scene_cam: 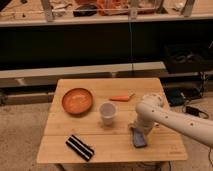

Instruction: Place the white sponge in the ceramic bowl

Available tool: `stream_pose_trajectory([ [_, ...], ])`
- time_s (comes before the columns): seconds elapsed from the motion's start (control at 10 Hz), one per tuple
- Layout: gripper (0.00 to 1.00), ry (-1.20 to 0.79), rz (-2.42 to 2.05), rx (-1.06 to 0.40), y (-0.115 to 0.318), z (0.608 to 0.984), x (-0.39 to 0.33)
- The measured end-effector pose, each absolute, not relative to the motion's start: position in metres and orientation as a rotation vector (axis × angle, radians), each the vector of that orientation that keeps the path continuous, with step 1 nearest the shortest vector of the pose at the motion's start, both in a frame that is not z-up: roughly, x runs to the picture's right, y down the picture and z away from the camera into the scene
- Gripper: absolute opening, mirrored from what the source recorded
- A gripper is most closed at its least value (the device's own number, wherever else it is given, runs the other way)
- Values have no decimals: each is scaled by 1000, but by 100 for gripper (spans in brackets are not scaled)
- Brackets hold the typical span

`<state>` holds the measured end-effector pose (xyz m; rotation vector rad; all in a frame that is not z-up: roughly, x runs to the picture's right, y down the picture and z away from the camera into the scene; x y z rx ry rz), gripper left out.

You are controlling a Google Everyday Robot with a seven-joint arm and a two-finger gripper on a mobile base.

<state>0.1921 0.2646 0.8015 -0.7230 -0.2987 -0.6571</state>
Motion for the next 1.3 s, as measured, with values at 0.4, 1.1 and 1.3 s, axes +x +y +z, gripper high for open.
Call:
stream_pose_trajectory([
  [0.4,80,-308,-675,-720,264,806,195],
  [1.1,70,-320,-681,-727,263,810,196],
  [1.3,75,-322,-679,-729,262,812,197],
])
